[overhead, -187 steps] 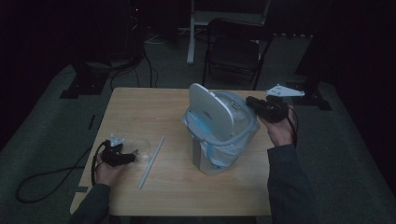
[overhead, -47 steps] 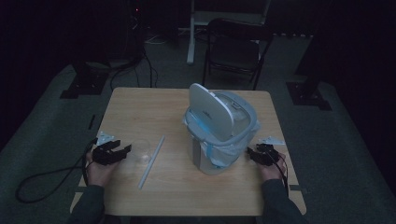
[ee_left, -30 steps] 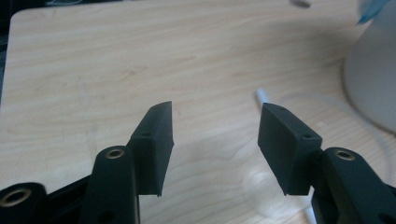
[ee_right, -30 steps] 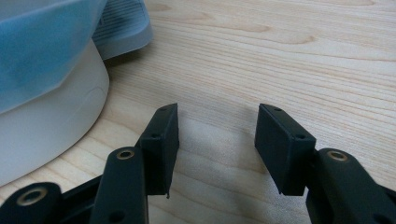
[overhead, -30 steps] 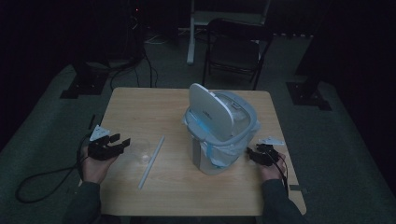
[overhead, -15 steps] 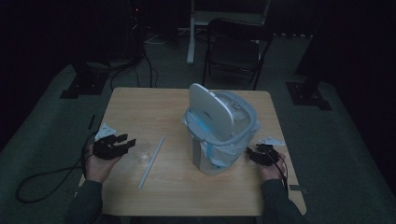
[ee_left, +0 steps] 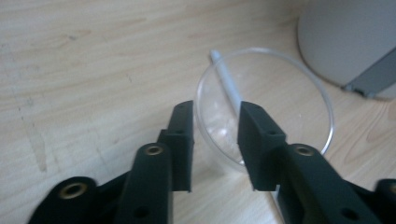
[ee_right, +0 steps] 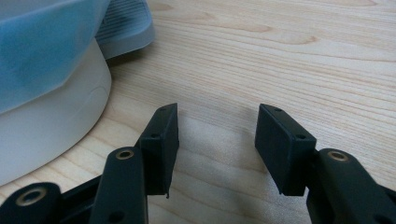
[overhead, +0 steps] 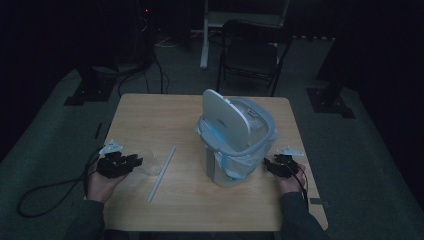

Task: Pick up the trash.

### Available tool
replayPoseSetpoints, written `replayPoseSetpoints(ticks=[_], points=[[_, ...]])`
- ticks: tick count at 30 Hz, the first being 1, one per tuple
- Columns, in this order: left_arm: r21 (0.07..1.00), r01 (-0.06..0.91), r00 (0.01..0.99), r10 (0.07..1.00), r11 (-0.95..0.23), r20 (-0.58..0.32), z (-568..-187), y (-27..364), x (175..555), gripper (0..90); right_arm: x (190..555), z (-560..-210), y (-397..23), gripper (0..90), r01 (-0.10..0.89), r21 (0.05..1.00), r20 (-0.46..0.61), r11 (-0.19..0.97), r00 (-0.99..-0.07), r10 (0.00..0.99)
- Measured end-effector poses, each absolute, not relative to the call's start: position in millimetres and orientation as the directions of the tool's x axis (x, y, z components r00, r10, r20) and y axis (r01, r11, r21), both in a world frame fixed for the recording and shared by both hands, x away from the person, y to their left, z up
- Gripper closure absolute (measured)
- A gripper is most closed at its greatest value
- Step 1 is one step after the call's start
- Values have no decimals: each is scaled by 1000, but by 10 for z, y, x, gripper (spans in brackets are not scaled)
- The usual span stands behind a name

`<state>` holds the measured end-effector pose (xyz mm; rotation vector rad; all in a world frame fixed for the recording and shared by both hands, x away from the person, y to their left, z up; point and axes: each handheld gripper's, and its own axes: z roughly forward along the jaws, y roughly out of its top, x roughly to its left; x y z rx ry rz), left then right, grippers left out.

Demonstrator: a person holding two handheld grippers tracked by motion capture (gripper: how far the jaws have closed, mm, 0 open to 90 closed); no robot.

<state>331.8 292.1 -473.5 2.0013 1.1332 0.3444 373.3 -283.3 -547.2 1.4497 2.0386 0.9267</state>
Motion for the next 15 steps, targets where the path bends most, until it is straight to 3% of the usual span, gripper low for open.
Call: replayPoseSetpoints(ticks=[5, 15], points=[[737, 600, 553, 827, -312, -100, -4773, 2933, 3267, 828, 3734, -5471, -2833, 485, 626, 750, 8, 213, -332, 943], [765, 576, 477, 879, -287, -29, -4812, 2933, 3253, 847, 3733, -5471, -2832, 485, 626, 750, 8, 214, -331, 944]])
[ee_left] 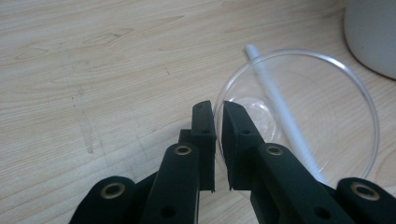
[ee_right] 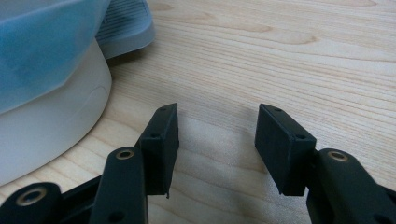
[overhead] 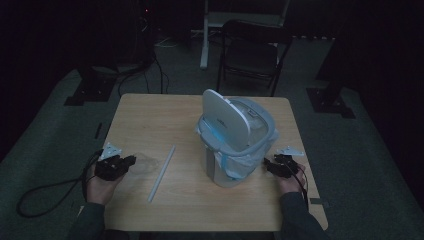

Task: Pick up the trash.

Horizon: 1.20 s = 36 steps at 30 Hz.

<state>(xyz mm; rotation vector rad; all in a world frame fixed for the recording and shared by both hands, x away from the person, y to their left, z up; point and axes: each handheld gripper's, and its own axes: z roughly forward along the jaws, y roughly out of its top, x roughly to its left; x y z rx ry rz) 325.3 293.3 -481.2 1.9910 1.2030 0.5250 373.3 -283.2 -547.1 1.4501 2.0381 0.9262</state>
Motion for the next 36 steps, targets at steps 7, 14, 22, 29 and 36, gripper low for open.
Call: replayPoseSetpoints(ticks=[7, 14, 22, 29, 36], points=[[744, 575, 525, 851, -341, -16, -4834, 2897, 3197, 855, 3732, -5471, -2832, 485, 626, 750, 7, 216, -333, 943], [738, 585, 501, 865, -335, -4, -4897, 2893, 3215, 873, 3732, -5471, -2832, 485, 625, 750, 6, 216, -333, 943], [748, 575, 523, 852, -331, -24, -4877, 2789, 3322, 874, 3733, -5471, -2832, 485, 625, 750, 6, 216, -333, 943], [769, 556, 536, 844, -317, -40, -4790, 2743, 3411, 874, 3733, -5471, -2833, 484, 626, 749, 8, 216, -334, 943], [785, 537, 543, 839, -308, -43, -4694, 2734, 3459, 874, 3732, -5471, -2833, 485, 626, 750, 7, 216, -334, 943]])
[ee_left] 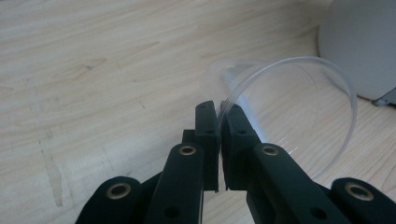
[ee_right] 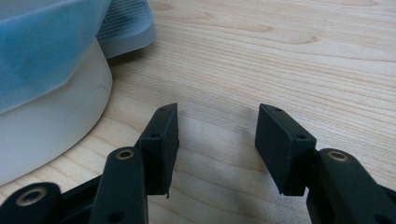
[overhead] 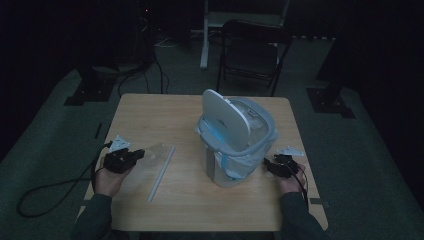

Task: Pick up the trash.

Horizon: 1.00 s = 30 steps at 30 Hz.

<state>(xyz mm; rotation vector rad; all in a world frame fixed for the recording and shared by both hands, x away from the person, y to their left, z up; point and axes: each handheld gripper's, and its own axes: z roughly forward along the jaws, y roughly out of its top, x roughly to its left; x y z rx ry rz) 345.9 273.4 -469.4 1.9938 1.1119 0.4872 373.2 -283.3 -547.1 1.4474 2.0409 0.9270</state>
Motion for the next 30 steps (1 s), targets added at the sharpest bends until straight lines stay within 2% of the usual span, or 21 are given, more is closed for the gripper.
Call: replayPoseSetpoints(ticks=[30], points=[[856, 429, 593, 805, -288, -26, -4121, 2588, 3778, 873, 3732, -5474, -2835, 483, 624, 751, 8, 215, -335, 942]])
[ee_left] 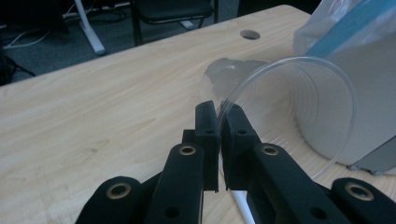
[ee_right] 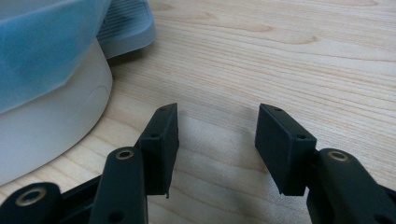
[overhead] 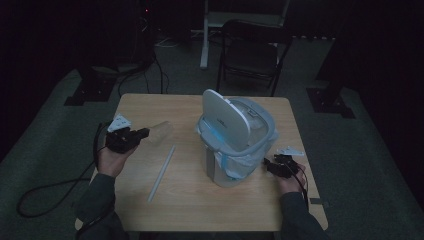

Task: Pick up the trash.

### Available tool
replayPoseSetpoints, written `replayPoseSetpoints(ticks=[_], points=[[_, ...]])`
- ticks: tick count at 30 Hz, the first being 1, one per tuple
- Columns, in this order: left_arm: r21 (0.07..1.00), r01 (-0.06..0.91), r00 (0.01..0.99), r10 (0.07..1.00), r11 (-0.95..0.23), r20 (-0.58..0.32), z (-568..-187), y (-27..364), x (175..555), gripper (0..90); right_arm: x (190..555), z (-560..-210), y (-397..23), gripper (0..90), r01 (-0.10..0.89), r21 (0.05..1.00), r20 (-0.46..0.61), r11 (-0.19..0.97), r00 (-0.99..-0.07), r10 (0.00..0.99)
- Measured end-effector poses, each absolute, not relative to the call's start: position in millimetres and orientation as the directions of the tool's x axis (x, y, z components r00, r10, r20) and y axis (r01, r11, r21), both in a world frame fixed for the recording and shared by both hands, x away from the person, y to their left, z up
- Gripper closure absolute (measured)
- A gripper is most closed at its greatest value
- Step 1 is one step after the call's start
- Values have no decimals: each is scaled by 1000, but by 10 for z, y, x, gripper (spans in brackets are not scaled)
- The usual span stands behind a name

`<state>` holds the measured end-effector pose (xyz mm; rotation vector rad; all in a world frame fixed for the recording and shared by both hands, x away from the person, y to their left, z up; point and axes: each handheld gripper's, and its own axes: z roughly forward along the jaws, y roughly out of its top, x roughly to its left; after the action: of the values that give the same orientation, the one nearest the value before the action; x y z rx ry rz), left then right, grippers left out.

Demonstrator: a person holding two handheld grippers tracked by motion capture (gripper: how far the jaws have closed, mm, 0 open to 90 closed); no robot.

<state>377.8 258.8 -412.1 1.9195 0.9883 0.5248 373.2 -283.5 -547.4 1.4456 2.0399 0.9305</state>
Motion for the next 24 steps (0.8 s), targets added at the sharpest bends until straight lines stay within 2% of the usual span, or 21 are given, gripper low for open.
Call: replayPoseSetpoints(ticks=[24], points=[[899, 329, 635, 773, -290, 17, -3618, 2328, 3992, 873, 3732, -5474, -2835, 483, 623, 752, 8, 216, -336, 942]])
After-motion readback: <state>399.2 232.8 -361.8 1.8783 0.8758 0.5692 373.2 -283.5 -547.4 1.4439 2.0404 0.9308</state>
